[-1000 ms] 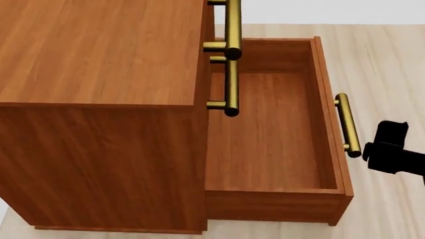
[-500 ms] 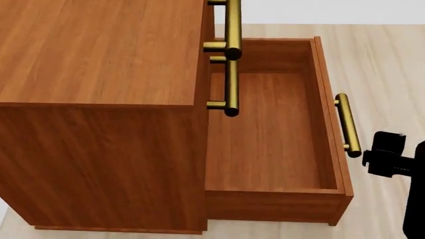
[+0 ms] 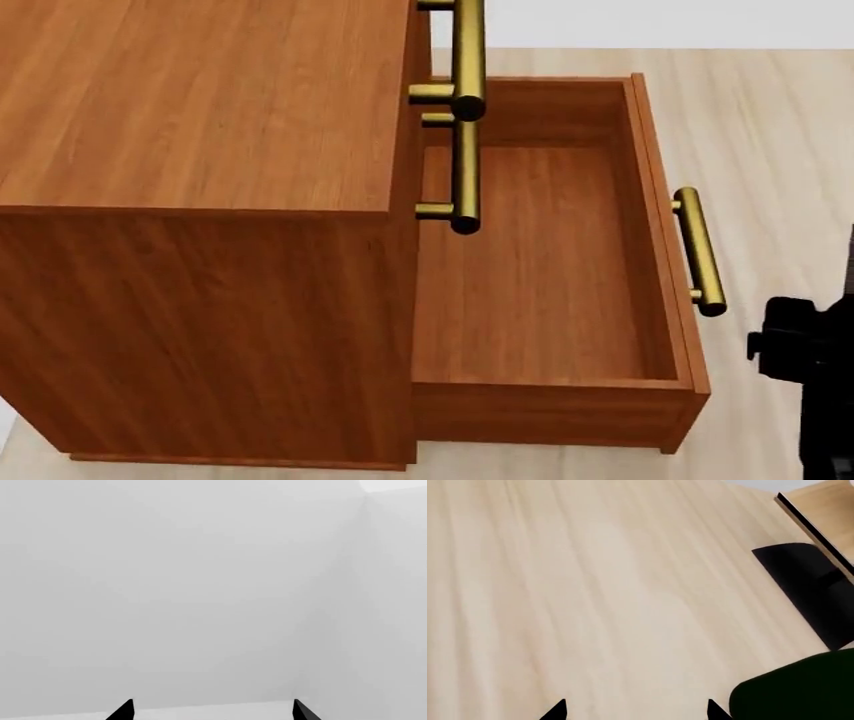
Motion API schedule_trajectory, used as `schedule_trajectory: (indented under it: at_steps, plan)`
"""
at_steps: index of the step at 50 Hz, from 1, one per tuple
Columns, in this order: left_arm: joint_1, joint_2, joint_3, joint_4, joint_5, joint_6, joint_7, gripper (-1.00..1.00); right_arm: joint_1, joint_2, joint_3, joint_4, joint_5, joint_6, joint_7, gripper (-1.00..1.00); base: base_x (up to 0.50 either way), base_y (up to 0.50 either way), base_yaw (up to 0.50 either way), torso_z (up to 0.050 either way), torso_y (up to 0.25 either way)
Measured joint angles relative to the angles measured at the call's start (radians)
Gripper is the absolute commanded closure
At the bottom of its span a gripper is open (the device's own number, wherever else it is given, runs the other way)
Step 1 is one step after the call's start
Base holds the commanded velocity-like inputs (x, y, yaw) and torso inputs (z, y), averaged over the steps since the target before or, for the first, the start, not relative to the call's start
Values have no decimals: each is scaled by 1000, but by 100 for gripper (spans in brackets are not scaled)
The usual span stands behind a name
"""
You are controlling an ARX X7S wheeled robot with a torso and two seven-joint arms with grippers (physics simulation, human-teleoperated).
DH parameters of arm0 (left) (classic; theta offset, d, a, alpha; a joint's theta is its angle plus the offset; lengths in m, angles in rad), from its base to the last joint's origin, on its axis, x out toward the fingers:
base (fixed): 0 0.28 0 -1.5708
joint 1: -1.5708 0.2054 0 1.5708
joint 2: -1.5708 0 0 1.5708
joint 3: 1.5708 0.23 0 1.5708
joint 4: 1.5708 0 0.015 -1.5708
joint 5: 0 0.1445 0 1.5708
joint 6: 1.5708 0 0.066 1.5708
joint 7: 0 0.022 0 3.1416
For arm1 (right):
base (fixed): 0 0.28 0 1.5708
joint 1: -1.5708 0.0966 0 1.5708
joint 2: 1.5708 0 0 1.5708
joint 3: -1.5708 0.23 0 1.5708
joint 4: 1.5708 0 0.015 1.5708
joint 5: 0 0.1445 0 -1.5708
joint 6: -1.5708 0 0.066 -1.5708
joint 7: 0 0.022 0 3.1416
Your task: Close the bottom drawer of the cabinet and open the top drawer.
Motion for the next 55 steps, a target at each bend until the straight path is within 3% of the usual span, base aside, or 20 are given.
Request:
schedule_trajectory:
  at_steps: [29,55]
  plan:
    - [23,-5,10,-5,-4,33,-4,-100,11,-42,-136,7,-74,-19,-45,-100,0,0,0,0,0]
    - [23,-21,13,-9,-21,39,-21,-100,-28,-71,-199,-189,-63,48,-81,-100,0,0,0,0,0]
